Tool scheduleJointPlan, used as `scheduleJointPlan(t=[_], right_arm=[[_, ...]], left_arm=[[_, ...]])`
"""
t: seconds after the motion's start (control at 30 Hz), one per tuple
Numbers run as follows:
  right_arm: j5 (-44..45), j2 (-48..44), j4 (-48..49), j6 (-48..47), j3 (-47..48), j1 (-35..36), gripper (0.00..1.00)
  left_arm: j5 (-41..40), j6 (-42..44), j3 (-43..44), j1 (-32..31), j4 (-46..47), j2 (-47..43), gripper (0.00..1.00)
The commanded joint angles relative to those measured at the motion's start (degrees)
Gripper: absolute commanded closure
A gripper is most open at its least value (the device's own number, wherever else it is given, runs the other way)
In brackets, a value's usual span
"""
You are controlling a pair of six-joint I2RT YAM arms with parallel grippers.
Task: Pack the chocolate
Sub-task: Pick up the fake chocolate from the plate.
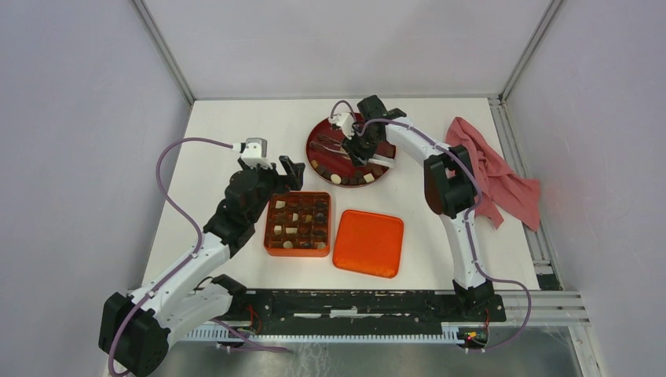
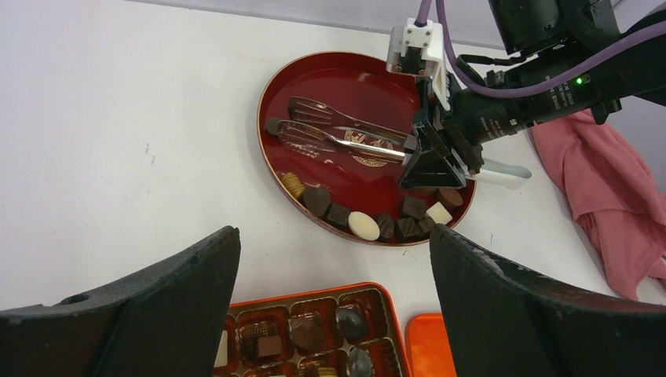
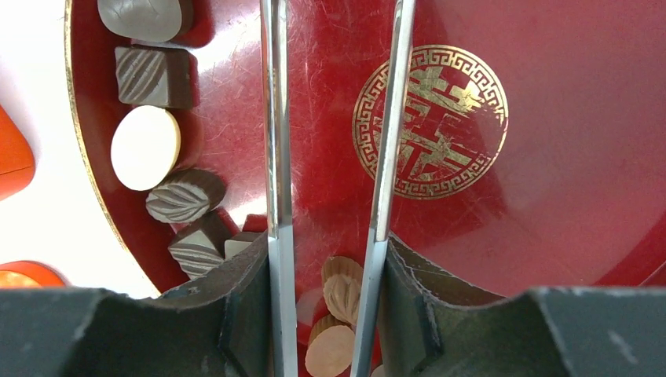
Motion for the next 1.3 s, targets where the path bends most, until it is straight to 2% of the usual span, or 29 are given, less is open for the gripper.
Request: scheduleJointPlan(t=[0.0,0.37,0.8,0.97,1.13,1.27], right_arm=[[0.6,0.6,0.6,0.8,3.1,0.5,0.52],[0.6,3.0,1.5,1.8,5.8,1.4,0.52],[1.4,4.6,1.4,2.0,7.1,1.4,0.58],[1.5,3.8,1.6,2.0,6.9,1.3,0.68],[1.2,1.4,2.3,1.8,5.6,1.3,0.88],[0.3,-1.3,2.9,1.7,3.7,0.9,0.99]], left_arm=[[-1.2,1.8,1.4,-0.1,2.3,-0.7,0.05],[-1.2,1.9,1.8,-0.2,2.0,-0.3,0.05],[-1.1,1.9,1.8,-0.1,2.0,-0.1,0.05],[-1.1,1.9,1.8,-0.2,2.0,-0.1,0.06],[-1.2,1.9,1.8,-0.1,2.0,-0.3,0.06],[-1.3,1.9,1.6,-0.2,2.0,-0.5,0.06]])
